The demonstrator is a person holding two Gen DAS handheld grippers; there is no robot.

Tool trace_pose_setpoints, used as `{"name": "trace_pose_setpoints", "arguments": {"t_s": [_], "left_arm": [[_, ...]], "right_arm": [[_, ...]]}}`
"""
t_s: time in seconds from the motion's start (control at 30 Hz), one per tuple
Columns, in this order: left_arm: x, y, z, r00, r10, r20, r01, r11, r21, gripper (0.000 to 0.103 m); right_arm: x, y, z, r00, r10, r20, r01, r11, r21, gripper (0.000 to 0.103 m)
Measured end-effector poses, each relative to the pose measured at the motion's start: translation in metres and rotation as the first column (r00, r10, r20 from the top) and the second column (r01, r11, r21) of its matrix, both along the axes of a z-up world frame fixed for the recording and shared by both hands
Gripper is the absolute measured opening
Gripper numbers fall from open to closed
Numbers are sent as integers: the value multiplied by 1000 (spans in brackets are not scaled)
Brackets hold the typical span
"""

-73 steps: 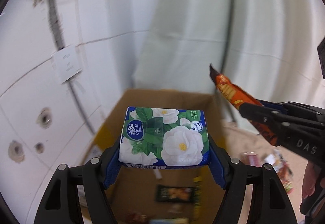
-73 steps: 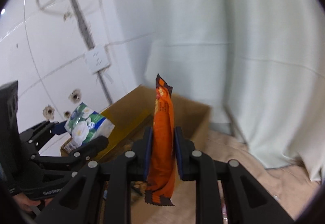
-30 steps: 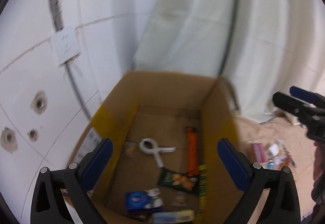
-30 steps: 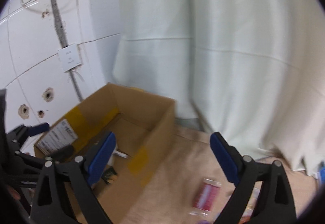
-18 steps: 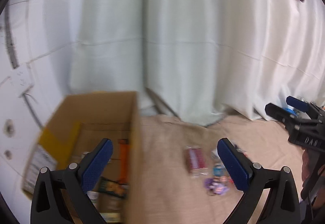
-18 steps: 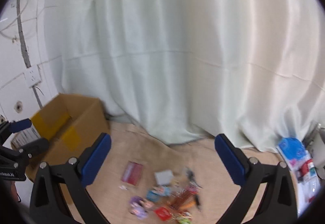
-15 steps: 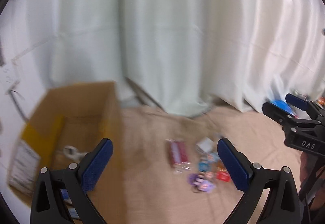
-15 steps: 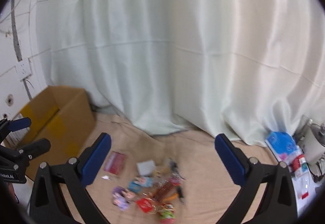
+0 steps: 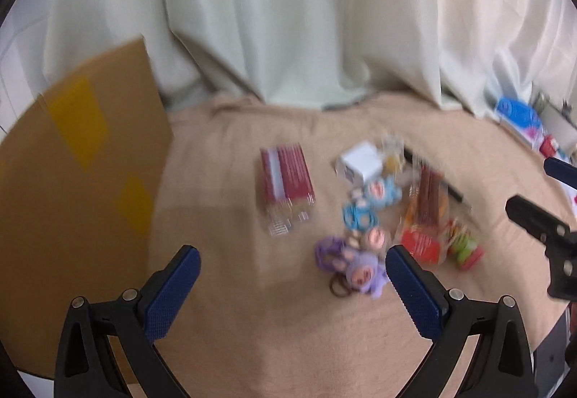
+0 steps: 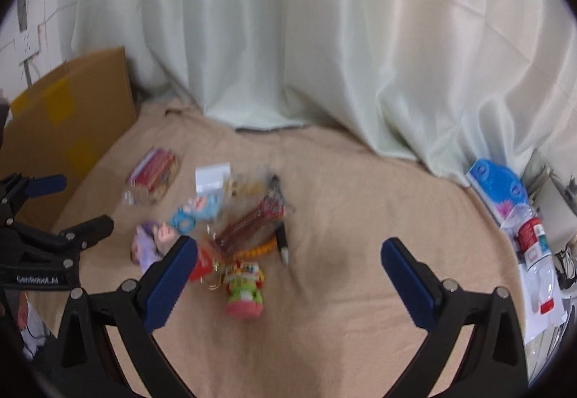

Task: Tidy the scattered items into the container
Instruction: 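Release both items in the box and return both tools to the items, then grasp the purple plush doll with the left tool while the right tool grasps the frog keychain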

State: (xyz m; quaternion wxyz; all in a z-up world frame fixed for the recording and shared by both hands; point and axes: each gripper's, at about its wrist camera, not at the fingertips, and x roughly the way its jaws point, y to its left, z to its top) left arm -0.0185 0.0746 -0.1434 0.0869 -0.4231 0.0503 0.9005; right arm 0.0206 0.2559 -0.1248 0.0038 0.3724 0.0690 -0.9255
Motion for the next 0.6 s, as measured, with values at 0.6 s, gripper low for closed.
{"name": "trace_pose_setpoints", "arguments": {"t_s": [0.6], "left_arm": [[-6,41,-38,986,-164,-8,163,985,-64,103]], "right_arm": [[0,6,-58,992,47,117,-33,992,-124,75]]}}
